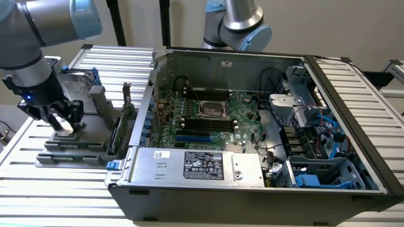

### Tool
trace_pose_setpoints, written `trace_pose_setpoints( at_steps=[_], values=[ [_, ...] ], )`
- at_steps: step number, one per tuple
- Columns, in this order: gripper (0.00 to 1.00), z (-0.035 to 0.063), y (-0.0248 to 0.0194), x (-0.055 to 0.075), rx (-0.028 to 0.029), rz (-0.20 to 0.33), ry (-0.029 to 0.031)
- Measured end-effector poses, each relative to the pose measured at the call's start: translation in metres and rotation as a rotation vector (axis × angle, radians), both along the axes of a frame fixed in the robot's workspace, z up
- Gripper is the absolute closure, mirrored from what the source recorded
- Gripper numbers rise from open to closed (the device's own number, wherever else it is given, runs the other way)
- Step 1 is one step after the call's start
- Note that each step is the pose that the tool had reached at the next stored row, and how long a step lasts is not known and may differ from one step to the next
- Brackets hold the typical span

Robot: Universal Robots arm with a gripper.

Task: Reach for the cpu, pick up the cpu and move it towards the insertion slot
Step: 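Pick up the cpu and move it towards the insertion slot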

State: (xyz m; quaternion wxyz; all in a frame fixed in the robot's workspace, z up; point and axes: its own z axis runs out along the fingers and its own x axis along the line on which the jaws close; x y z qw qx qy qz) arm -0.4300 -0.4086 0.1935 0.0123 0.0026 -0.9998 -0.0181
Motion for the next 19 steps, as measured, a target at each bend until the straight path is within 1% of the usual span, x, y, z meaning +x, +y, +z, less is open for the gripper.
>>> trace_pose_setpoints(
  at_steps=[2, 4, 13, 19],
  values=[
    [0.45, 0.0063, -0.0002, 0.000, 0.0001, 0.000, 0.0028],
    [0.45, 0.0156, -0.0005, 0.000, -0.0001, 0.000, 0.0045],
    [0.45, 0.0563, -0.0015, 0.003, 0.0001, 0.000, 0.0047],
    [0.45, 0.0835, -0.0016, 0.010, 0.0000, 0.000, 0.0048]
  ],
)
